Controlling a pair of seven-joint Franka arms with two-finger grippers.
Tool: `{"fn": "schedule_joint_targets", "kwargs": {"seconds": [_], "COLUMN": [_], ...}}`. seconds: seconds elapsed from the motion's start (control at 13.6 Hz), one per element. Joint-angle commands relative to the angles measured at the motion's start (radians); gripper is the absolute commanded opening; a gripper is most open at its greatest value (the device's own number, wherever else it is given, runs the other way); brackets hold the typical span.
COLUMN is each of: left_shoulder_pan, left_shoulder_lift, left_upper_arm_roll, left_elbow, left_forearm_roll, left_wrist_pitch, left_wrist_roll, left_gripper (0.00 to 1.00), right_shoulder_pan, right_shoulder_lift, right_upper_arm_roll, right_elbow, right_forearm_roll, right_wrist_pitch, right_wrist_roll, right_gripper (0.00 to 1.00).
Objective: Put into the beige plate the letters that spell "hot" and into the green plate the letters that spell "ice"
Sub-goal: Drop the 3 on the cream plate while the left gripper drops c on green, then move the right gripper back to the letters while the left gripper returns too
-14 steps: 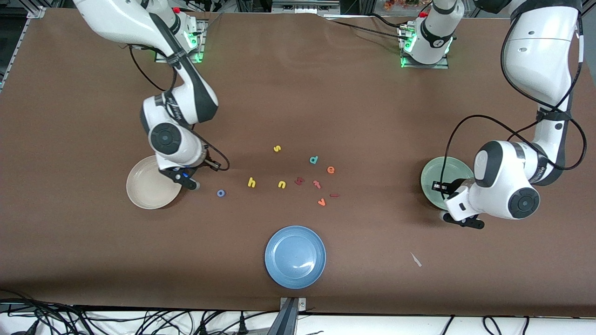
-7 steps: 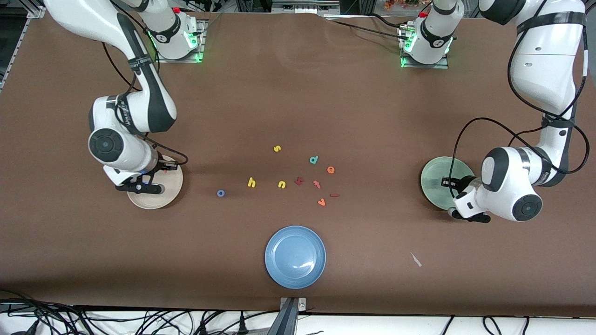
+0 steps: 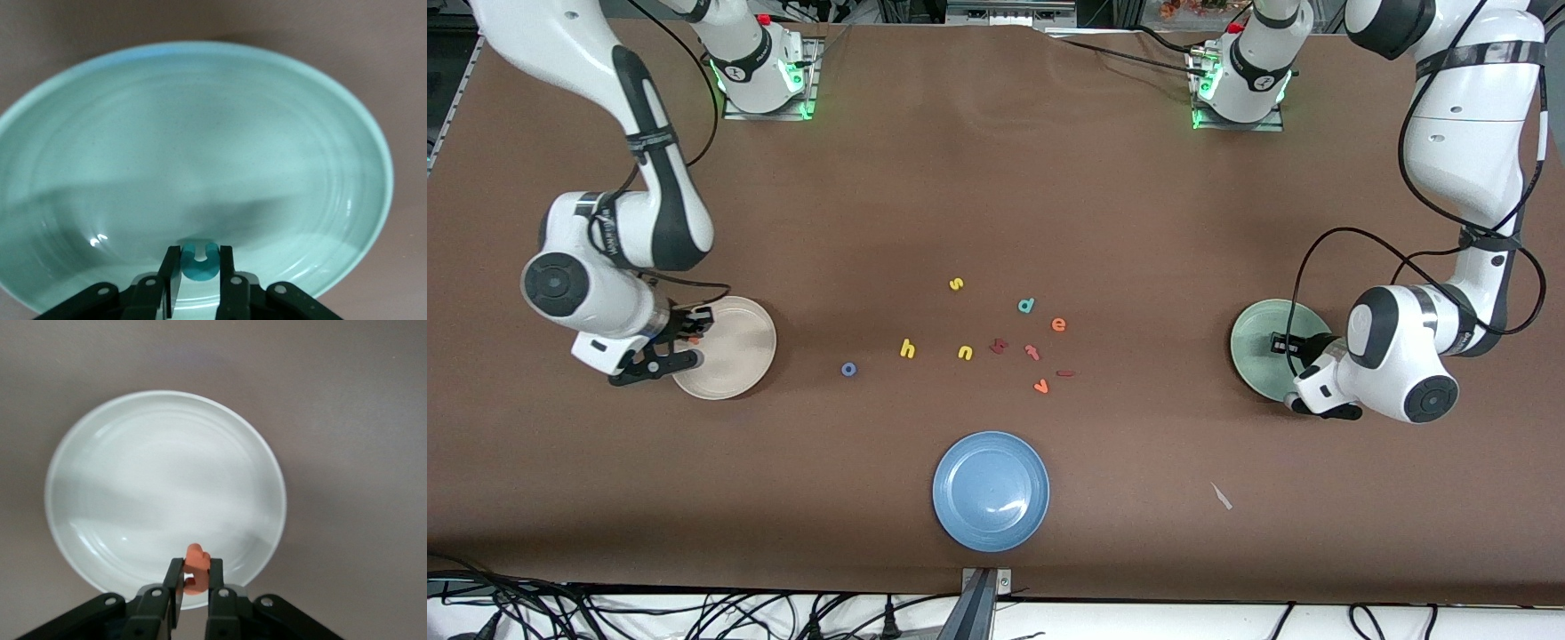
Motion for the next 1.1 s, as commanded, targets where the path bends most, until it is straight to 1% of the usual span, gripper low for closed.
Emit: {"fn": "schedule_joint_targets", "kwargs": {"seconds": [0.0, 0.15, 0.22, 0.29, 0.44, 0.59, 0.66, 0.81, 0.88, 1.03], "left_shoulder_pan": [0.009, -0.007, -0.030, -0.063, -0.134, -0.175, -0.194, -0.238, -0.264, -0.309], "left_shoulder_lift": [-0.008, -0.013, -0.022, -0.047, -0.077, -0.090, -0.090, -0.088, -0.082, -0.073], "left_upper_arm_roll": [-0.010, -0.015, -0.016, -0.015, -0.016, -0.019, -0.021, -0.033, -0.033, -0.033], "left_elbow": [-0.003, -0.003, -0.001, -0.001, 0.011, 0.022, 0.033, 0.059, 0.063, 0.080], "left_forearm_roll": [0.016, 0.025, 0.025, 0.025, 0.025, 0.020, 0.013, 0.011, 0.008, -0.018], "left_wrist_pitch": [-0.009, -0.025, -0.033, -0.047, -0.064, -0.062, -0.062, -0.056, -0.052, 0.025], "left_wrist_roll": [0.013, 0.008, -0.001, -0.009, -0.050, -0.129, -0.153, -0.194, -0.203, -0.204], "left_gripper": [1.00, 1.00, 1.00, 1.00, 1.00, 1.00, 1.00, 1.00, 1.00, 1.00], "right_shoulder_pan": [-0.019, -0.017, -0.017, -0.019, -0.017, -0.014, -0.011, 0.016, 0.023, 0.029], "right_shoulder_lift": [0.003, 0.007, 0.009, 0.009, 0.003, -0.002, -0.003, -0.009, -0.011, -0.013], "right_upper_arm_roll": [0.005, 0.007, 0.007, 0.007, 0.008, 0.013, 0.016, 0.028, 0.046, 0.108], "right_elbow": [-0.009, -0.009, -0.009, -0.009, -0.004, 0.003, 0.003, 0.005, 0.006, 0.011], "right_forearm_roll": [0.042, 0.042, 0.045, 0.068, 0.157, 0.200, 0.238, 0.247, 0.247, 0.243], "right_wrist_pitch": [0.021, 0.019, 0.018, 0.010, -0.019, -0.079, -0.097, -0.105, -0.099, -0.077], "right_wrist_roll": [-0.093, -0.080, -0.074, -0.074, -0.074, -0.033, 0.042, 0.199, 0.311, 0.560], "right_gripper": [0.06, 0.29, 0.69, 1.00, 1.00, 1.00, 1.00, 1.00, 1.00, 1.00]}}
